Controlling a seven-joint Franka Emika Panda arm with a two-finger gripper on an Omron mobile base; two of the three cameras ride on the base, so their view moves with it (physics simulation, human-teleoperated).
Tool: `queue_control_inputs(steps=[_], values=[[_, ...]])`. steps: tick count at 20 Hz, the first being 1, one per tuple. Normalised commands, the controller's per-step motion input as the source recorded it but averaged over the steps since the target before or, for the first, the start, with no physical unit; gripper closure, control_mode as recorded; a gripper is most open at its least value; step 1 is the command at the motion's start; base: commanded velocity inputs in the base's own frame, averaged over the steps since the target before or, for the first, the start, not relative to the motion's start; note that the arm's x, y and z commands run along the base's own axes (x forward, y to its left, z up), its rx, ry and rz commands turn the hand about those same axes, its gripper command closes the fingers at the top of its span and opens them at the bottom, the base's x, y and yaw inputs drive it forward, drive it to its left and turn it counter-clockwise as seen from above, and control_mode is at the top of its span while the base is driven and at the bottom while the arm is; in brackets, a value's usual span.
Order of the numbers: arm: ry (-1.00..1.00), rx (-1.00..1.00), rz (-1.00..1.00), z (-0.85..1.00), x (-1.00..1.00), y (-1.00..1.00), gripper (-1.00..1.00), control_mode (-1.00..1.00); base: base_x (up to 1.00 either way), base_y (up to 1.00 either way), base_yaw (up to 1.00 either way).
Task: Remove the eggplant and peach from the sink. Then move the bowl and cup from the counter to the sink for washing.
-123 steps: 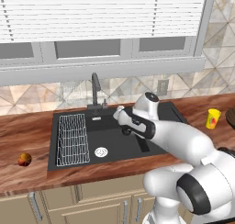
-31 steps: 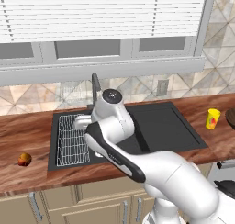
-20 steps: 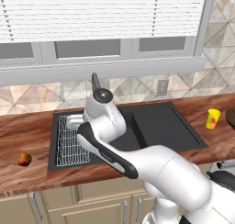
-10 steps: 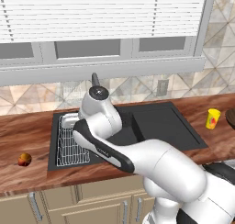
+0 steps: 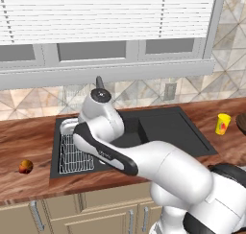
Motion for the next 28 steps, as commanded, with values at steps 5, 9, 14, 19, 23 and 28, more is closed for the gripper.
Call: queue_control_inputs(steps=[5,9,14,19,23,28], values=[[0.00,0.01,0.07,0.00,0.08,0.15,1.00,-1.00,0.00,0.00,0.00],[0.00,0.01,0.05,0.00,0.07,0.17,1.00,-1.00,0.00,0.00,0.00],[0.00,0.00,0.03,0.00,0.07,0.18,1.00,-1.00,0.00,0.00,0.00],[0.00,0.00,0.01,0.00,0.11,0.20,1.00,-1.00,0.00,0.00,0.00],[0.00,0.00,0.00,0.00,0.09,0.22,1.00,-1.00,0.00,0.00,0.00],[0.00,0.00,0.00,0.00,0.11,0.23,1.00,-1.00,0.00,0.00,0.00]])
